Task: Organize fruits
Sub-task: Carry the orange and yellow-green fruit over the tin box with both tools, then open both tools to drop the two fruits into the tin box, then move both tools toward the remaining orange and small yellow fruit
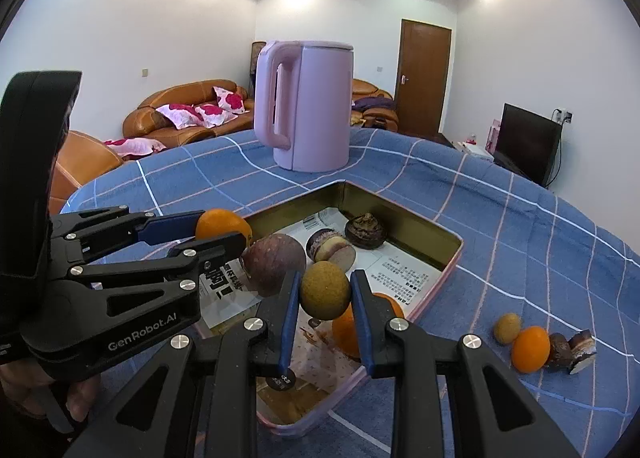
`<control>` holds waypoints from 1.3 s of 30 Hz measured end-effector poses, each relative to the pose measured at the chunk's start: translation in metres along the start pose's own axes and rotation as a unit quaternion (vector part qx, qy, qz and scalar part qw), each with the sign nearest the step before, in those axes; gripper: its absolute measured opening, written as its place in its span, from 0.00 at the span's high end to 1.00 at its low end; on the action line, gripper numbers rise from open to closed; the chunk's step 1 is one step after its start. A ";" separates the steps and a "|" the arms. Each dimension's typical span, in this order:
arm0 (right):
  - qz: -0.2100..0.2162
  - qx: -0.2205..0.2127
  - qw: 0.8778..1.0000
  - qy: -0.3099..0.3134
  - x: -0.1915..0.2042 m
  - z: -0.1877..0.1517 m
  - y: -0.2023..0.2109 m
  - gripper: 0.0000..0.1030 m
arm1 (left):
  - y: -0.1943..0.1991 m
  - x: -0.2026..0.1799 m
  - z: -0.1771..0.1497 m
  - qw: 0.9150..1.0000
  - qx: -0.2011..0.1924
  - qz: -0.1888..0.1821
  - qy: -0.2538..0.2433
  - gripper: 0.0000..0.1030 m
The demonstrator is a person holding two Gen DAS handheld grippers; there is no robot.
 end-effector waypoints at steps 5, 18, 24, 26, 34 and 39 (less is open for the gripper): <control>0.009 0.013 1.000 -0.001 0.000 -0.001 -0.005 0.73 | 0.001 -0.002 0.000 1.000 0.000 0.004 -0.004 0.62; 0.003 0.001 1.000 -0.018 -0.006 -0.002 0.000 0.56 | 0.007 0.003 0.001 1.000 -0.012 0.009 0.009 0.24; -0.047 -0.020 0.998 -0.022 -0.034 -0.014 0.028 0.56 | 0.017 -0.003 0.003 0.999 -0.035 0.008 0.010 0.09; -0.067 -0.014 0.997 -0.033 -0.054 -0.021 0.038 0.56 | 0.017 -0.007 0.005 0.999 -0.036 0.007 0.014 0.09; -0.128 0.032 0.989 -0.060 -0.118 -0.042 0.052 0.56 | 0.012 -0.022 0.014 0.999 -0.031 0.006 0.019 0.08; -0.143 0.041 0.988 -0.040 -0.121 -0.037 0.037 0.56 | 0.010 -0.030 0.020 1.000 -0.024 0.007 0.015 0.07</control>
Point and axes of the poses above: each gripper's, at about its wrist camera, not at the fingertips, and y roughly against the way its jaws point, x to its left, z to its top, the point moved 3 cm from there along -y, roughly the way its jaws point, and after that the axes turned 2 degrees about x, right-handed, at the moved point
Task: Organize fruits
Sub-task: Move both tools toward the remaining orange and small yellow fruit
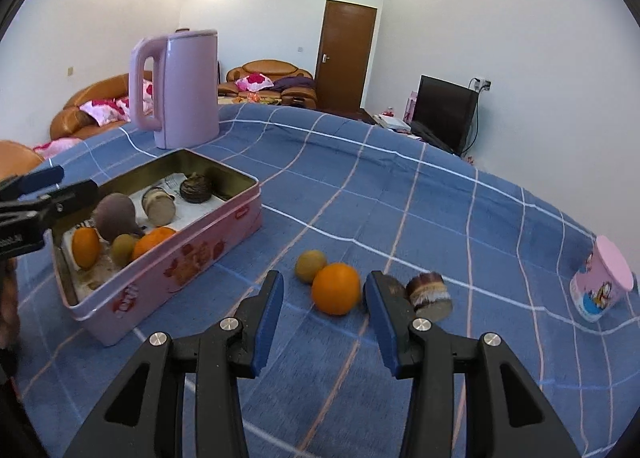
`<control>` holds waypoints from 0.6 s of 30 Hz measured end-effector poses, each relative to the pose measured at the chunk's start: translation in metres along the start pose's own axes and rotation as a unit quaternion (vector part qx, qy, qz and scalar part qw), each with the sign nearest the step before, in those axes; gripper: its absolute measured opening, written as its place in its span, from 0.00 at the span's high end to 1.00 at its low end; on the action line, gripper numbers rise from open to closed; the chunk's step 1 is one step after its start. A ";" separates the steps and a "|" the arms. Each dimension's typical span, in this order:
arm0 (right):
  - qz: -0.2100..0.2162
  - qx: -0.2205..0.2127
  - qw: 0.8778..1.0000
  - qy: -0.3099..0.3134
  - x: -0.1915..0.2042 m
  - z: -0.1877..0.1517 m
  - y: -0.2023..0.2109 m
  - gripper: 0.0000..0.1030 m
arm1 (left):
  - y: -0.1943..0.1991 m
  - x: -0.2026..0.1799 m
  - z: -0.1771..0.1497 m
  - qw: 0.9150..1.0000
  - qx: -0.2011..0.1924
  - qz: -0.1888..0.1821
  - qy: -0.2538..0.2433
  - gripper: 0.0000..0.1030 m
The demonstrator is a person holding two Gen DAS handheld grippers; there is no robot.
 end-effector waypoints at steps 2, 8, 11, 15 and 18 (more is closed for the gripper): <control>-0.005 0.005 1.000 0.003 -0.001 0.002 -0.008 0.56 | 0.001 -0.003 0.002 1.000 -0.002 -0.001 -0.002 0.07; -0.010 0.022 1.000 0.010 -0.006 0.006 -0.025 0.56 | -0.002 -0.011 0.006 1.000 0.000 -0.004 -0.009 0.06; 0.006 0.040 0.999 0.007 -0.010 0.005 -0.033 0.56 | 0.000 -0.014 0.007 1.000 -0.003 -0.006 -0.014 0.06; 0.022 0.058 0.998 0.025 -0.008 0.004 -0.041 0.56 | 0.002 -0.020 0.010 1.000 -0.004 -0.010 -0.019 0.06; 0.021 0.076 0.996 0.038 -0.006 0.001 -0.047 0.56 | 0.005 -0.029 0.014 0.999 -0.009 -0.011 -0.028 0.06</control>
Point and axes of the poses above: each gripper's, at about its wrist camera, not at the fingertips, and y roughly against the way its jaws point, x to its left, z to its top, the point moved 3 cm from there along -y, roughly the way its jaws point, and after that the axes turned 2 degrees about x, right-handed, at the moved point
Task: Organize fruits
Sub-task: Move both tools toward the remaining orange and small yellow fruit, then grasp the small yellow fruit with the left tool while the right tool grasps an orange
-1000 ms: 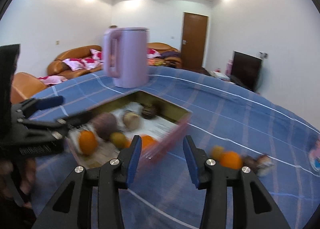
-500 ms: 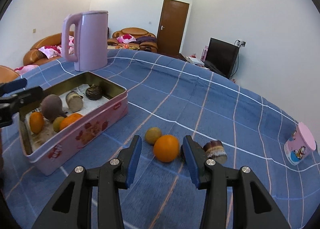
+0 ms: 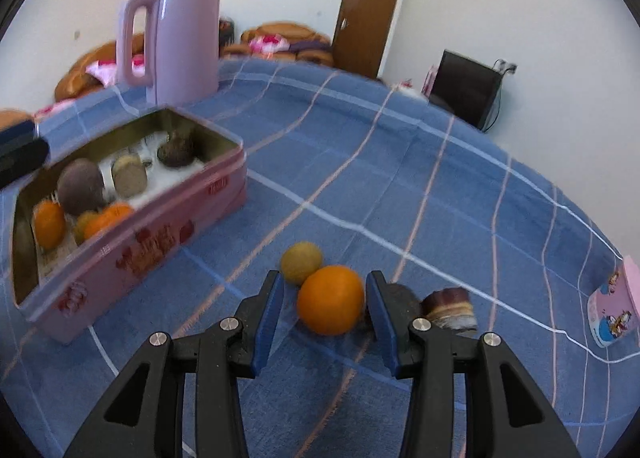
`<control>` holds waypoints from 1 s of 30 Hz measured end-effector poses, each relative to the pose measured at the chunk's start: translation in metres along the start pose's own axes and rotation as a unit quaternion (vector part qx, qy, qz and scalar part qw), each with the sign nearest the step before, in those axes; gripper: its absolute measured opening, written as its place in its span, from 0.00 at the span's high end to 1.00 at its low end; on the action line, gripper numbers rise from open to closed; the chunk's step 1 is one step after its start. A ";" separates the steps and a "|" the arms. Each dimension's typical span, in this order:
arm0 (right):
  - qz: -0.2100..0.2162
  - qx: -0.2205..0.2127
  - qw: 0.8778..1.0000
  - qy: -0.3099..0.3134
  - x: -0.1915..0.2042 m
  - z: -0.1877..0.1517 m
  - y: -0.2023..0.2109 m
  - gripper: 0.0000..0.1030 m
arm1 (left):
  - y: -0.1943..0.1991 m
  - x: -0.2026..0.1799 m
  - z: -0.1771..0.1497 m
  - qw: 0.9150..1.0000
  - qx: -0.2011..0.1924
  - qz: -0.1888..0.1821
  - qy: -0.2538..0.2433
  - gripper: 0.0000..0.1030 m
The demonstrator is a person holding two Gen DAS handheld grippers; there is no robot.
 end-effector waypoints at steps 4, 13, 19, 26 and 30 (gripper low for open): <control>-0.010 0.000 1.000 0.003 -0.001 -0.001 0.001 0.66 | 0.001 -0.015 0.003 1.000 -0.003 -0.006 -0.013 0.06; -0.007 -0.082 0.993 -0.085 -0.035 -0.009 0.038 0.67 | -0.010 -0.068 0.009 0.998 0.004 -0.030 -0.048 0.06; -0.023 -0.089 0.981 -0.170 -0.078 -0.026 0.048 0.67 | -0.031 -0.110 0.012 0.996 0.028 -0.045 -0.075 0.07; -0.035 -0.091 0.970 -0.223 -0.103 -0.040 0.056 0.67 | -0.061 -0.138 0.005 0.991 0.072 -0.054 -0.101 0.27; -0.039 -0.094 0.971 -0.219 -0.100 -0.039 0.058 0.67 | -0.075 -0.150 0.001 0.987 0.097 -0.061 -0.115 0.33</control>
Point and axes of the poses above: each gripper's, at about its wrist camera, not at the fingertips, and y roughly against the way its jaws point, x to its left, z to its top, the point moved 3 cm from there along -y, roughly the way its jaws point, and after that the axes turned 2 degrees about x, right-handed, at the moved point
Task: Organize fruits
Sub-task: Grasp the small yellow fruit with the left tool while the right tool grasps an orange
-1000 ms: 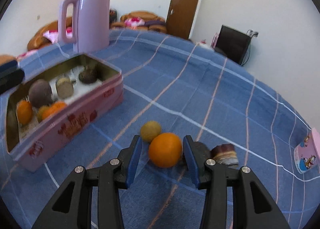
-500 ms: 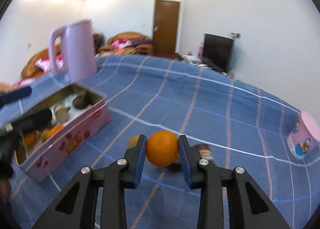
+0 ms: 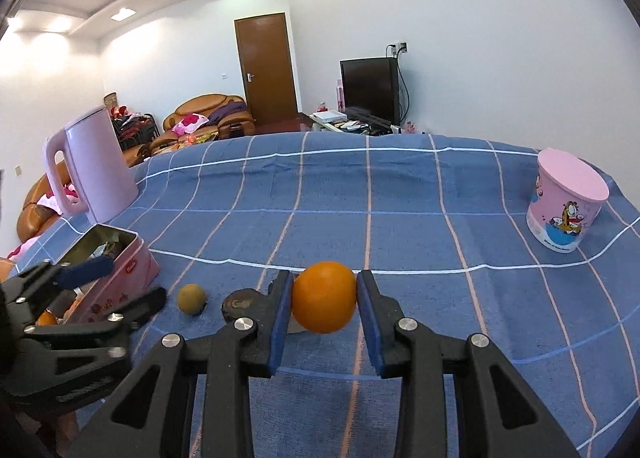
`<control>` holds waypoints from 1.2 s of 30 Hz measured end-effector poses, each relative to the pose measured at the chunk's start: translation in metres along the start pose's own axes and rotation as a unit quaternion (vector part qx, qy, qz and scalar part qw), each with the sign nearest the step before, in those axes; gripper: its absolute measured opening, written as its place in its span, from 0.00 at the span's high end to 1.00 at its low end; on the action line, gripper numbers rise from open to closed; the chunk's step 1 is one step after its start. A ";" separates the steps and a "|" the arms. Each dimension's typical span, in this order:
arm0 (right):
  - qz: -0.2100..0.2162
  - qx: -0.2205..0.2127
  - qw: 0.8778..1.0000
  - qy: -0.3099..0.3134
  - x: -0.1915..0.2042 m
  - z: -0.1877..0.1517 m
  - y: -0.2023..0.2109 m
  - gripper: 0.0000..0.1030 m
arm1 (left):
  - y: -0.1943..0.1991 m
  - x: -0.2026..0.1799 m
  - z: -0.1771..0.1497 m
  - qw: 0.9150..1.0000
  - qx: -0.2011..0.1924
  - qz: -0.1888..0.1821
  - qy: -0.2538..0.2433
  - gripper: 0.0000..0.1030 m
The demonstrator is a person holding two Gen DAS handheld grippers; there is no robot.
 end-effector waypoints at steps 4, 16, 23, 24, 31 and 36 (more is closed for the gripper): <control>0.004 -0.003 1.000 -0.001 0.000 -0.001 0.000 0.67 | -0.017 -0.007 0.000 0.999 0.030 -0.013 -0.008 0.35; 0.006 -0.005 1.000 -0.001 0.000 -0.001 0.001 0.67 | -0.037 -0.006 -0.004 0.995 0.067 -0.073 0.012 0.74; 0.006 -0.019 1.000 0.003 0.001 -0.003 0.007 0.67 | -0.017 -0.004 -0.004 0.997 0.019 -0.078 0.016 0.74; 0.006 -0.021 1.000 0.004 0.002 -0.004 0.009 0.67 | -0.016 -0.003 -0.004 0.997 0.017 -0.078 0.017 0.74; 0.006 -0.033 0.999 0.013 0.006 -0.003 0.013 0.67 | -0.015 0.004 -0.005 0.996 0.011 -0.081 0.033 0.74; 0.007 -0.039 0.999 0.012 0.006 -0.003 0.016 0.67 | -0.008 0.004 -0.005 0.997 -0.005 -0.071 0.030 0.74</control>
Point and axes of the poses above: each gripper's, at about its wrist camera, not at the fingertips, and y roughly against the way its jaws point, x to its left, z to its top, the point moved 3 cm from there along -y, roughly the way its jaws point, and after that the axes turned 2 degrees about x, right-handed, at the moved point
